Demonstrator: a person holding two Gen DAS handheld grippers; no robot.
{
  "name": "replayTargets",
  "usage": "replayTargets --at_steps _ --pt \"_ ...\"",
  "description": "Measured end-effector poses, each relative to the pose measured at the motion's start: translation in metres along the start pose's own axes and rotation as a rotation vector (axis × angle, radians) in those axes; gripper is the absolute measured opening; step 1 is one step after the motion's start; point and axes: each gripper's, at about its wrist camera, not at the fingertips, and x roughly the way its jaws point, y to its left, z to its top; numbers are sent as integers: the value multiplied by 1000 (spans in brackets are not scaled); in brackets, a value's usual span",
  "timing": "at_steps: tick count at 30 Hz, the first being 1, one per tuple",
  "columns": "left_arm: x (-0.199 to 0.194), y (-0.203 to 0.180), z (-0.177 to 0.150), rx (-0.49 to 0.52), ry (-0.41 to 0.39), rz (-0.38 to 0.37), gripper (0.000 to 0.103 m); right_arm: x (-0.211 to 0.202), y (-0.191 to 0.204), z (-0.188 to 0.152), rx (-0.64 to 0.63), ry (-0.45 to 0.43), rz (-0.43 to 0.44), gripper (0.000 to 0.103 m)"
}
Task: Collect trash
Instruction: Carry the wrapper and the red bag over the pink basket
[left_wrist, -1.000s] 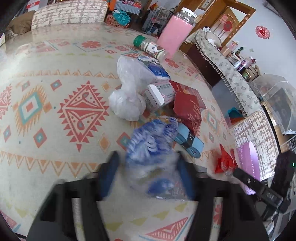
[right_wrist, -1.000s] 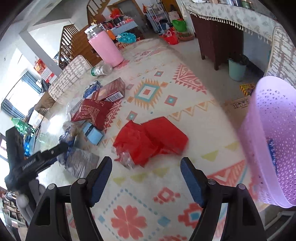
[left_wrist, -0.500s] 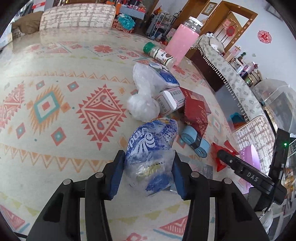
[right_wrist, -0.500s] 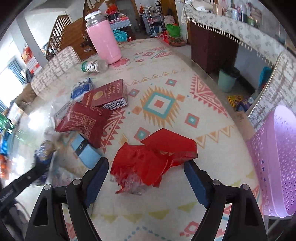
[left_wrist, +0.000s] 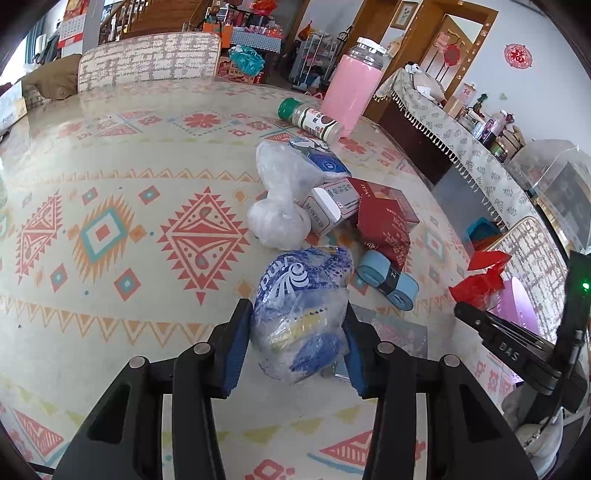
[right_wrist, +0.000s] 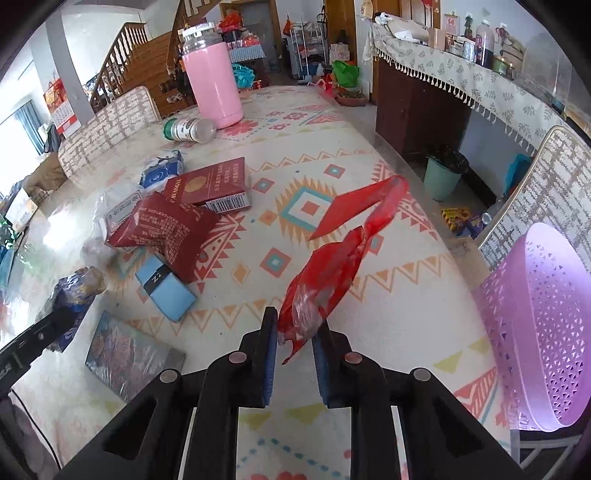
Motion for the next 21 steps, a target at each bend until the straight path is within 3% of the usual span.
replayTargets --at_steps 9,21 --pt "-9 -8 -3 32 -61 62 36 -39 0 -16 -68 -87 -24 17" --pt "-23 10 3 -56 -98 7 34 -70 0 -42 -85 -107 48 17"
